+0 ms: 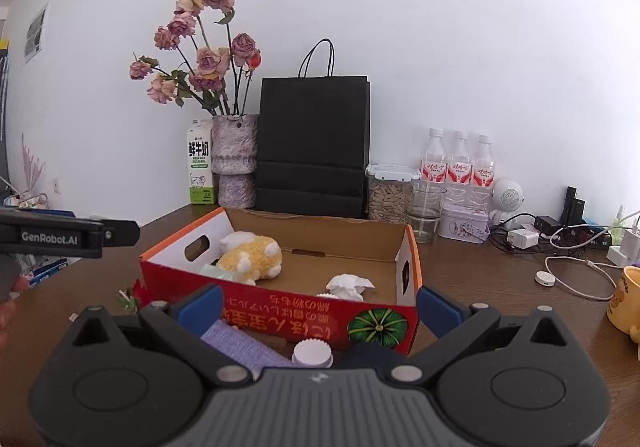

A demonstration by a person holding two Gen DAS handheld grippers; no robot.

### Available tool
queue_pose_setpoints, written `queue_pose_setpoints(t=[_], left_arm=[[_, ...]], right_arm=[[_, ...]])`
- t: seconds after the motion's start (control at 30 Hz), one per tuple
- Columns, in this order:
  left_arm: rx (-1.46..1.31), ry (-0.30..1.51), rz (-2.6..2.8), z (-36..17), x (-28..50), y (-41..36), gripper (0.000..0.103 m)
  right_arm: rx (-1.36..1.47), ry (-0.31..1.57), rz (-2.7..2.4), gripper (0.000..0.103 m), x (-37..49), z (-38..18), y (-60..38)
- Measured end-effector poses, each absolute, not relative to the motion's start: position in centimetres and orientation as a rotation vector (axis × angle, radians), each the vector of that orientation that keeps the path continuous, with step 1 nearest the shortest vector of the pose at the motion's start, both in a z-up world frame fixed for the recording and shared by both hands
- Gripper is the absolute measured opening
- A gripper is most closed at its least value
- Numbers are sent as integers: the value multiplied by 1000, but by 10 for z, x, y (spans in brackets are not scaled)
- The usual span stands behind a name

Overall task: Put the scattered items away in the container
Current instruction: 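Withdraw both tools from the box back to the table, then grasp the crumpled white tissue on the cable with the right tool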

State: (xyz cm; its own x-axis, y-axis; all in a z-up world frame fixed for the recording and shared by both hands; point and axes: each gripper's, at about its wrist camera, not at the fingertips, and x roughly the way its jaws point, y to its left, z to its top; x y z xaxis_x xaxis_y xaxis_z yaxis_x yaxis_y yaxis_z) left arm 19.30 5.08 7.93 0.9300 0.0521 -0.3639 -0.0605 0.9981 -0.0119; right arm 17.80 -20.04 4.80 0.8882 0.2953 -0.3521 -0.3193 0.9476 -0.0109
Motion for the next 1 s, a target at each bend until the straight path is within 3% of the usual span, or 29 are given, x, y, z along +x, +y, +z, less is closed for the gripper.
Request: queue_pose_setpoints(t=[0.73,0.83,1.0], left_arm=[[-94,437,104,27,90,76,103],[-83,455,103,21,87,74,103],[-90,484,98,12,89,73,103]], right_arm=[[-76,470,342,103,86,-13,-213],[-78,487,363,96,87,-19,-209],[-72,519,398,70,93,-24,-203]])
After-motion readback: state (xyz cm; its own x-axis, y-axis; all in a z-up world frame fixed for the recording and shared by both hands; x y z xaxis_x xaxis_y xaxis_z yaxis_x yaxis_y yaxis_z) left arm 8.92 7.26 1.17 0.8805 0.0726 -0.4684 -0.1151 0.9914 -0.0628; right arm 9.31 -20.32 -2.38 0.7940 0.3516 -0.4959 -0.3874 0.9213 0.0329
